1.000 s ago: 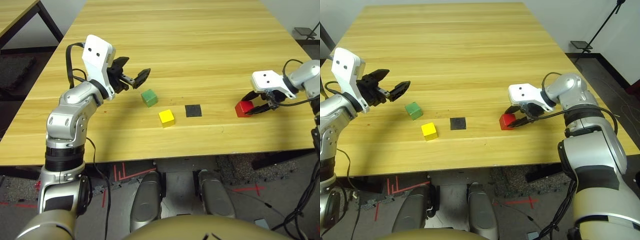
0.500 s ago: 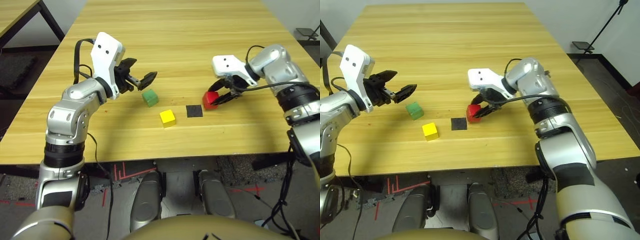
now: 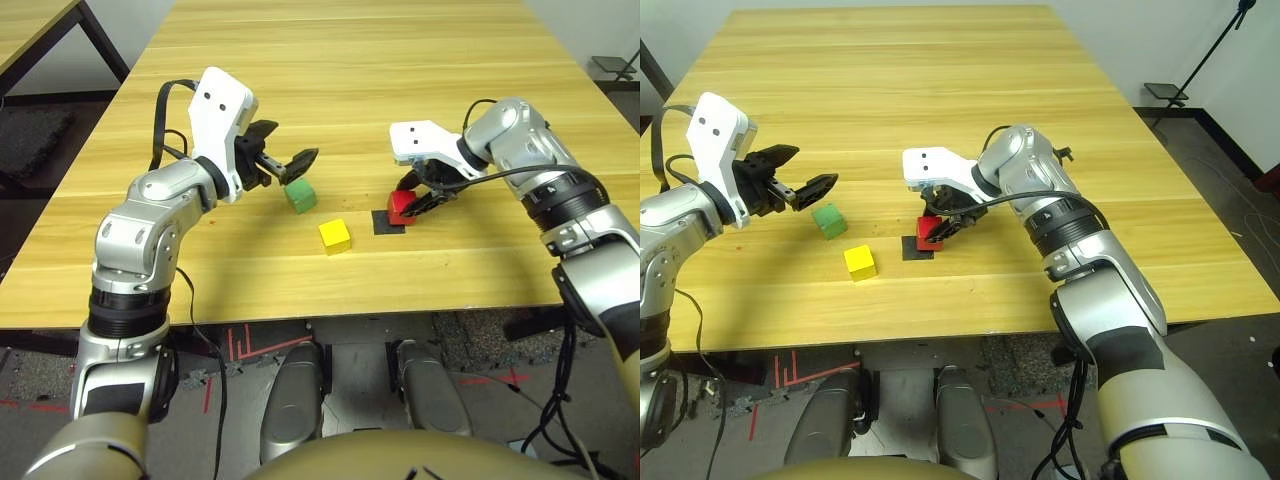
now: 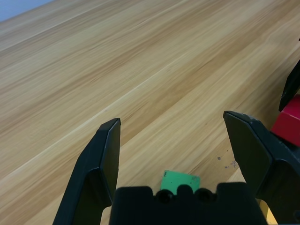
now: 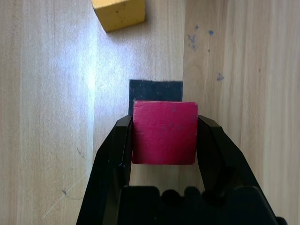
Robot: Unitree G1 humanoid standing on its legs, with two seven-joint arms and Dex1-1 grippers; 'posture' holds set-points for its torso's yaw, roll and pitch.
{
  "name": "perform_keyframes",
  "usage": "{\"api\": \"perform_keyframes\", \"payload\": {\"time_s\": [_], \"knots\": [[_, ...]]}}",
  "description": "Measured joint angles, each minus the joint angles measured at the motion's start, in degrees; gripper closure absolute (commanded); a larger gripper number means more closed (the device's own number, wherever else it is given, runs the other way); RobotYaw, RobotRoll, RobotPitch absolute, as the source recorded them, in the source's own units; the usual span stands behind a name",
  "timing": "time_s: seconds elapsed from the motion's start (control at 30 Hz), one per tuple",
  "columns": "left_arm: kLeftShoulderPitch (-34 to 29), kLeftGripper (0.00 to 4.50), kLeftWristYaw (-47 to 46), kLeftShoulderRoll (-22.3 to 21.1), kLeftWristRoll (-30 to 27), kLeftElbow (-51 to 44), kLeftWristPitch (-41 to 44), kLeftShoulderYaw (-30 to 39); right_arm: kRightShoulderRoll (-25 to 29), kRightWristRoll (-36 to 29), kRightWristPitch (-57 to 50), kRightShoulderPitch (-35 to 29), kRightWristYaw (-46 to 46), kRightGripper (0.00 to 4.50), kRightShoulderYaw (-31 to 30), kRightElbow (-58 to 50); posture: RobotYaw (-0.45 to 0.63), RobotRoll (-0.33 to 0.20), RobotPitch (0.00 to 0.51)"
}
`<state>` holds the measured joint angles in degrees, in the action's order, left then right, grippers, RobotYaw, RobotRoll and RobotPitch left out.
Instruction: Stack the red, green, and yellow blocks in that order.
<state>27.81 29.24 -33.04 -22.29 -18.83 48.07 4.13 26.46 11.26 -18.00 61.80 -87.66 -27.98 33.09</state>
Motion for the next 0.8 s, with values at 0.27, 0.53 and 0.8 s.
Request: {"api": "perform_keyframes", "payload": {"time_s": [0.27,0.53,0.8], "knots": [[-1.34,0.0,-0.82,0.2,-0.04,-0.26,0.11,0.52,-1.08,0.01,0.79,0.08,0.39,2.46,-0.75,1.47,0.34,-0.227,0.117],[-0.12,0.0,1.73,-1.96,0.11,1.94,0.36,-1.02,-1.27,-0.68,2.12,-0.63,0.71,0.06,-0.51,2.03,0.3,-0.192,0.099],[9.16,0.0,11.96,-8.35,2.57,12.84,2.52,-10.98,8.4,-6.84,3.48,0.2,-1.51,0.02,8.78,3.53,0.2,-0.157,0.081]]}}
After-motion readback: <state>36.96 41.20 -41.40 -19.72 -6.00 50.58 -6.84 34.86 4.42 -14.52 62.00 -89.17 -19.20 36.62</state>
